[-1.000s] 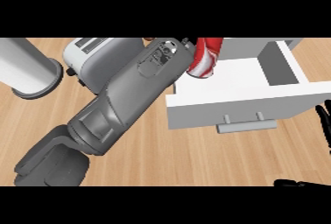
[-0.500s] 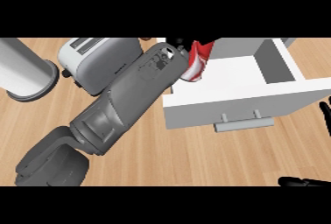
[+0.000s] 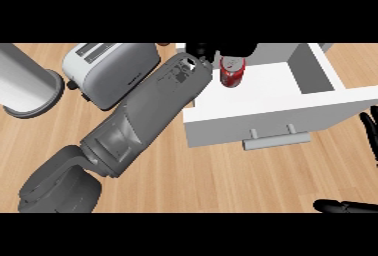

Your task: Pick up the can, place it into the drawer and close the drawer

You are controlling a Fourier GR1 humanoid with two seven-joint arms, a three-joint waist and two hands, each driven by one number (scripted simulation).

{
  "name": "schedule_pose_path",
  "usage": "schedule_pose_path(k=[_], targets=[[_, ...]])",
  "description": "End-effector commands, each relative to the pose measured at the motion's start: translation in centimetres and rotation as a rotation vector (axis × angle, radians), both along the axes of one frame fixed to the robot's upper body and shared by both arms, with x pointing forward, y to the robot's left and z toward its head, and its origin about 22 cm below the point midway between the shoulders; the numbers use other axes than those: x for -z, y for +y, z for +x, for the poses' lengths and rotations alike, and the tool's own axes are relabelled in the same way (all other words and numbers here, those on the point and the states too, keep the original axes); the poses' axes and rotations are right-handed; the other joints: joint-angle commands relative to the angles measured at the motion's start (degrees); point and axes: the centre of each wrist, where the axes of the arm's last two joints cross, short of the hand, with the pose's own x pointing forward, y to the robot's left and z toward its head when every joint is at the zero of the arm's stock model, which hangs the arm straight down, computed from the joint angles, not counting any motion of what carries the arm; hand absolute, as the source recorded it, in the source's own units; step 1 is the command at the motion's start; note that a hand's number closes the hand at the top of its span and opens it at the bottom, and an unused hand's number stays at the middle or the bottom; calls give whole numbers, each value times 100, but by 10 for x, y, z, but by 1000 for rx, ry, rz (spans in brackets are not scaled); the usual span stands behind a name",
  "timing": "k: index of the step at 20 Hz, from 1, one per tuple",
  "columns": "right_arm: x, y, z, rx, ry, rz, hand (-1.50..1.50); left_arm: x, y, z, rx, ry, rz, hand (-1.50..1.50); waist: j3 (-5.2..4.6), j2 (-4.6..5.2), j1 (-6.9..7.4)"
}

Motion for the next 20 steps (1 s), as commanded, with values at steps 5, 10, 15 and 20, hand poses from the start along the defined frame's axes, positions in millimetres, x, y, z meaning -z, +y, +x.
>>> schedule_pose_path(k=[5,10,15,20], targets=[[2,-1,-5,-24,-5,-16,-150,14,6,0,-59,-4,-25,-150,2,23,-88],[-31,3,-9,26,-96,-162,-150,18,7,-1,-61,2,-65,-150,-14,19,-55],[-31,8,-11,10,-141,-336,-150,8,3,-1,-38,14,-114,-150,-10,-1,54],[-36,9,-4,3,-194,-436,-150,-4,-3,-4,-37,4,-184,-150,-7,-31,170]])
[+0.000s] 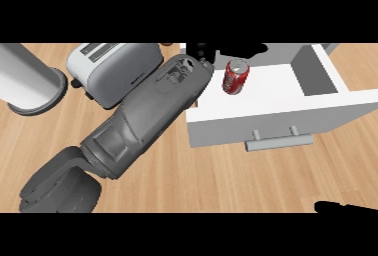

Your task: Pick up the can, place it into the drawer and close the drawer

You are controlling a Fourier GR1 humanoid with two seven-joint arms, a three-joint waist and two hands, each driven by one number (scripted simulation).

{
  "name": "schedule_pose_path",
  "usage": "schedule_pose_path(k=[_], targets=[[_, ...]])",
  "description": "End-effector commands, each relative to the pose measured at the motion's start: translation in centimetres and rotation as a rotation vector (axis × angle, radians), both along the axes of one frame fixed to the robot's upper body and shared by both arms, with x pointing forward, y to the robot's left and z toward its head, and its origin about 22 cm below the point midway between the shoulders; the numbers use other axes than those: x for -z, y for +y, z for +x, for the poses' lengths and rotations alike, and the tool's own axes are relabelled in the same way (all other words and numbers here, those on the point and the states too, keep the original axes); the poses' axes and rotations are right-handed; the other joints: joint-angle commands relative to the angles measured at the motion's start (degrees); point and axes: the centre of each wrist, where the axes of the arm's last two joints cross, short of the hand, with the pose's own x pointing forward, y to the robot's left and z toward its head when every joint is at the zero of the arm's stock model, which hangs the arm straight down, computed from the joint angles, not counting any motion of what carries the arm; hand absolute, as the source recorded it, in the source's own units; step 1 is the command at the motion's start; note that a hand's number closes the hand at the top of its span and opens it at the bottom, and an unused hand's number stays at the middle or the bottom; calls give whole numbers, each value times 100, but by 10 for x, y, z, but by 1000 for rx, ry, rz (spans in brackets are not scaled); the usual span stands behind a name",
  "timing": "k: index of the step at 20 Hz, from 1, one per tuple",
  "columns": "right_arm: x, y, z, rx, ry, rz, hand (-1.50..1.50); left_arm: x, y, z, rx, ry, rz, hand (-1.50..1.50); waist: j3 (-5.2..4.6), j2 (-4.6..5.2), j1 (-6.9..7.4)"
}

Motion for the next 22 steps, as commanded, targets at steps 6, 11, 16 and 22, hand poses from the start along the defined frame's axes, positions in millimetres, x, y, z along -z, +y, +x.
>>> schedule_pose_path(k=[6,11,16,22], targets=[[-15,18,11,67,-63,-322,-150,-24,-7,1,12,-42,-73,-150,-10,-54,304],[4,33,33,95,-33,-519,-150,-21,-18,-11,-9,-63,-47,-150,-4,-89,384],[43,51,45,117,15,-657,-150,-29,-12,-5,-9,-37,-43,-150,-6,-150,642],[90,51,78,179,51,-760,-150,-26,-10,-9,-9,-26,-52,-150,-2,-159,725]])
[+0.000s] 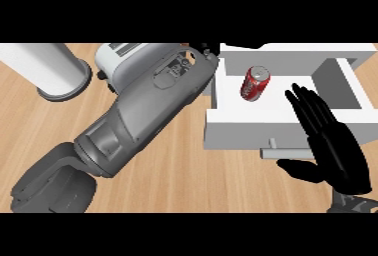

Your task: Pick up the can, place it into the drawer and close the drawer

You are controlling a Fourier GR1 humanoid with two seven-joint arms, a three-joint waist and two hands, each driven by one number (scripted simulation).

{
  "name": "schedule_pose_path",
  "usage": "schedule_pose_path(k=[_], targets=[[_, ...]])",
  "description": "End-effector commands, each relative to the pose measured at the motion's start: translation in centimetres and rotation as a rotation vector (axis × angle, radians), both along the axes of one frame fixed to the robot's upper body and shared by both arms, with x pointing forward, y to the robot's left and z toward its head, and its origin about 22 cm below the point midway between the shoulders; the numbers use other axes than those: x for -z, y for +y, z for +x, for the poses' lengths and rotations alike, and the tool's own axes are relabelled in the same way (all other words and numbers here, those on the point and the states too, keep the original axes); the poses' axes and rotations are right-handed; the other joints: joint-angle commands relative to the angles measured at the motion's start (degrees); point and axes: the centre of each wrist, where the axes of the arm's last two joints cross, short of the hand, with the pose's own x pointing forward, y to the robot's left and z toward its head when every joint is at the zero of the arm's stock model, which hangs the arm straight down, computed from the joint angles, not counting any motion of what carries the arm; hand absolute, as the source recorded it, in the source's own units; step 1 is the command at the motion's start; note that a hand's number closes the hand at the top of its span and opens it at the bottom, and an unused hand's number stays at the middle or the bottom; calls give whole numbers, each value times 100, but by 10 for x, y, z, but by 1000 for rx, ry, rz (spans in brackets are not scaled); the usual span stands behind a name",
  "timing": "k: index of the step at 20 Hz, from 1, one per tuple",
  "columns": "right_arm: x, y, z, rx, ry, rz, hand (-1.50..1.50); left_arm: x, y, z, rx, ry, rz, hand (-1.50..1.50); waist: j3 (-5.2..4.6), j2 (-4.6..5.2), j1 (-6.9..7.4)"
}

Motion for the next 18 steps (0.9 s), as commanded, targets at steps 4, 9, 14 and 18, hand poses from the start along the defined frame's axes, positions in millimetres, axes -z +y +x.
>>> schedule_pose_path(k=[4,9,14,18], targets=[[43,12,25,79,-16,-4,-150,-26,28,1,-14,-1,-3,-150,0,-68,143],[81,13,55,111,11,-6,-150,-26,46,1,-29,16,4,-150,6,-26,187],[90,7,77,161,5,-51,-150,-37,69,-6,0,11,2,-150,5,-36,303],[101,8,83,161,-10,-118,-150,-20,83,-9,-22,23,34,-150,4,-23,270]])
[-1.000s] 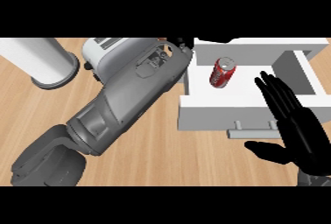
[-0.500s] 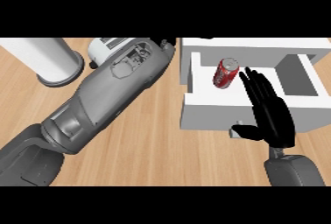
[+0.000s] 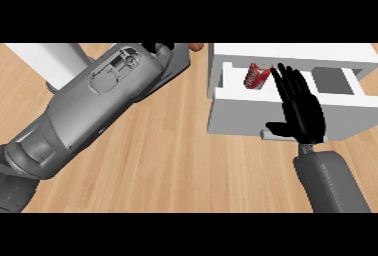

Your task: Pick up the can, place it into the drawer and close the drawer

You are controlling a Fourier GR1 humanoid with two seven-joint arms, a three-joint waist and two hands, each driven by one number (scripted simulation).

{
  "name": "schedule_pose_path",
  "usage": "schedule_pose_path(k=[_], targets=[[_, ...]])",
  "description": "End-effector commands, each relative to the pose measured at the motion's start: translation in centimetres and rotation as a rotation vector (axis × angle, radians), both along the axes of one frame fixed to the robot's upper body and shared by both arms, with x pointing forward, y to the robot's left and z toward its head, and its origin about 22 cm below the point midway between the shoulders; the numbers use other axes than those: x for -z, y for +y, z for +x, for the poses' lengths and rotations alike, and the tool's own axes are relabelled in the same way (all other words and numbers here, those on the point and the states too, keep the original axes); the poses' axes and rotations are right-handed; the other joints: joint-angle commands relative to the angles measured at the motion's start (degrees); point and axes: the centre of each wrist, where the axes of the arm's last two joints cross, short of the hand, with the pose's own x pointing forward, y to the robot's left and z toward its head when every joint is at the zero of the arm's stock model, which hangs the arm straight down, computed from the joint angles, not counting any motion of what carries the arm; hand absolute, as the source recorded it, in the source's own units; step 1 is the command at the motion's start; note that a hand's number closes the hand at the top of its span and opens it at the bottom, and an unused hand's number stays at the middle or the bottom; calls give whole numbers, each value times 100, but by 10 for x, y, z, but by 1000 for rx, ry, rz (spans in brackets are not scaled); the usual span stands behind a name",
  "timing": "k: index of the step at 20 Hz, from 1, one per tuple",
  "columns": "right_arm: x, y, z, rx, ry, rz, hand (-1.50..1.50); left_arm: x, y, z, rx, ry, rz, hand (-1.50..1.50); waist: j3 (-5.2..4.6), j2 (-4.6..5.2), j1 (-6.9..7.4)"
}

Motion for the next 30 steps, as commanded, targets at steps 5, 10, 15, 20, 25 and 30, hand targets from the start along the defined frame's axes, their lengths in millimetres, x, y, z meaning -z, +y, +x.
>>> schedule_pose_path(k=[5,10,15,20,25,30], targets=[[21,-5,34,74,32,-13,-150,4,32,-6,3,37,18,-150,149,170,116],[15,4,57,88,-35,11,-150,6,53,-13,1,55,5,-150,150,187,136],[10,23,78,120,-49,3,-150,21,72,-25,-7,54,15,-150,147,210,199],[-15,16,102,120,-81,-5,-150,35,80,-42,14,55,10,-150,150,229,203],[-23,25,111,158,-113,-7,-150,29,79,-49,44,43,27,-150,155,289,331],[-44,40,123,156,-122,8,-150,41,85,-51,24,66,14,-150,154,317,293]])
